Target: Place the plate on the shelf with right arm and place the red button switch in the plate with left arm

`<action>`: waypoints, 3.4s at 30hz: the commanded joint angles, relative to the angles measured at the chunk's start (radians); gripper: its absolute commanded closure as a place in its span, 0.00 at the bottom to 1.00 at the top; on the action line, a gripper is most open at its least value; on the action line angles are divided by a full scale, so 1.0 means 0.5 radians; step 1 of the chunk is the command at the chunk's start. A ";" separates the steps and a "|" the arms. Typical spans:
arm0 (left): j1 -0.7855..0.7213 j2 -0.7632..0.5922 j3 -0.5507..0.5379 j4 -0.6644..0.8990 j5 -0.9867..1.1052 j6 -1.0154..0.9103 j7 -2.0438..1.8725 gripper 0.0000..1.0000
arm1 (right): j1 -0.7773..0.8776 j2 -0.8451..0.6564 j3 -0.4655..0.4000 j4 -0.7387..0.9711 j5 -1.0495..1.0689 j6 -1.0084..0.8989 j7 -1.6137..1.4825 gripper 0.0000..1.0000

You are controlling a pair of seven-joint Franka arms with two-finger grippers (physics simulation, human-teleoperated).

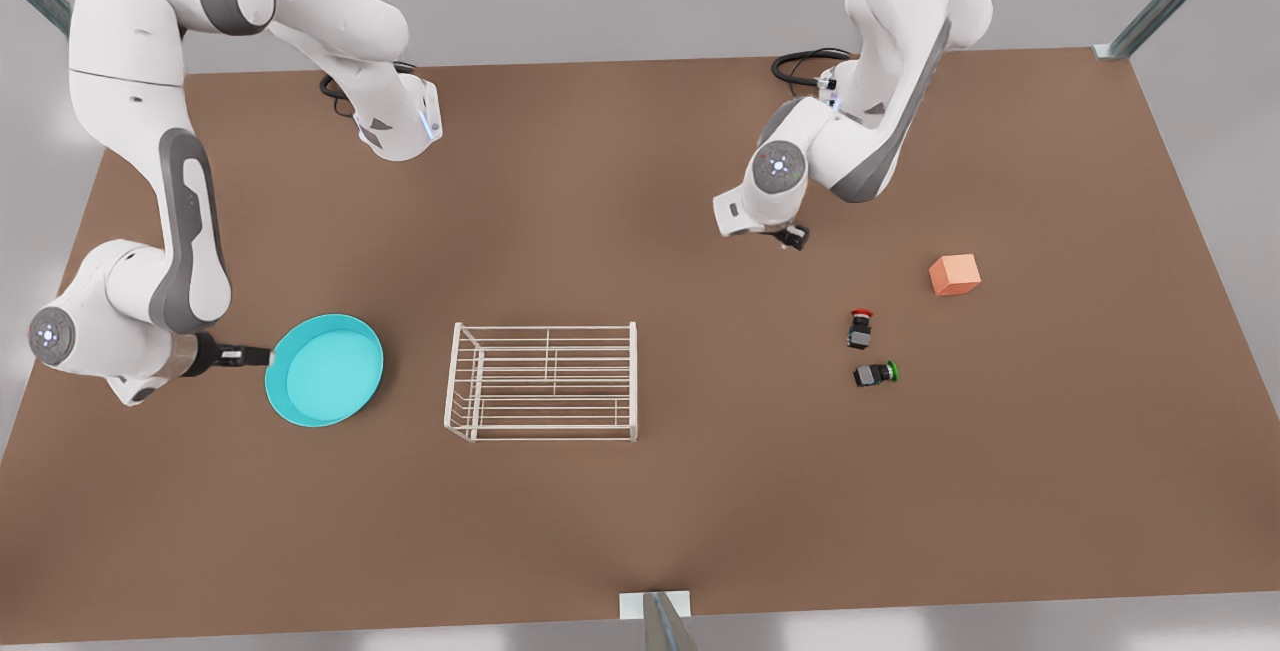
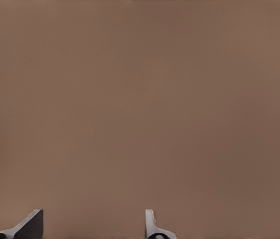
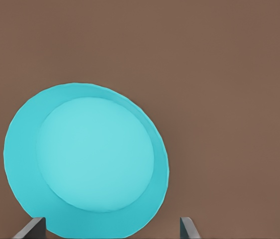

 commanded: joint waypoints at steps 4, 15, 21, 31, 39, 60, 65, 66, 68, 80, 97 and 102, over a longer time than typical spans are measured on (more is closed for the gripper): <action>0.814 0.327 0.007 0.672 0.104 -0.291 0.013 0.00 | -0.052 0.157 0.005 0.035 0.162 0.258 -0.726 0.00; 0.851 0.318 0.007 0.621 0.107 -0.299 0.010 0.00 | -0.134 0.314 0.005 0.025 0.159 0.289 -0.855 0.07; 0.870 0.318 0.007 0.591 0.110 -0.225 0.006 0.00 | 0.074 -0.223 0.066 0.305 0.033 -0.595 -0.428 0.04; 0.864 0.383 0.007 0.637 0.123 -0.185 0.006 0.00 | -0.248 0.366 0.054 0.170 0.107 -0.162 -0.597 0.06; 0.864 0.383 0.007 0.627 0.123 -0.185 0.006 0.00 | -0.266 0.356 0.057 0.124 0.282 0.231 -0.560 0.08; 0.830 0.386 -0.005 0.271 0.254 0.226 0.025 0.00 | -0.202 0.507 0.054 0.099 0.276 0.267 -0.462 0.48; 0.867 0.508 0.004 0.281 0.254 0.394 0.010 0.00 | -0.202 0.507 0.047 0.102 0.273 0.264 -0.520 0.64; 0.867 0.521 0.004 0.281 0.254 0.499 0.000 0.00 | -0.202 0.507 0.047 0.102 0.273 0.261 -0.520 0.67; 0.867 0.518 0.007 0.268 0.258 0.661 0.000 0.00 | -0.205 0.507 0.044 0.105 0.245 0.255 -0.523 0.75; 0.867 0.585 0.013 0.127 0.279 0.846 -0.003 0.00 | -0.205 0.347 0.047 0.185 0.233 -0.005 -0.560 0.81; 0.867 0.729 0.044 0.069 0.285 0.846 -0.015 0.00 | -0.199 -0.039 0.437 0.246 0.576 -0.751 -0.526 0.83; 0.867 0.748 0.056 0.069 0.285 0.870 -0.015 0.00 | -0.119 -0.122 0.673 0.256 0.576 -0.727 -0.238 0.83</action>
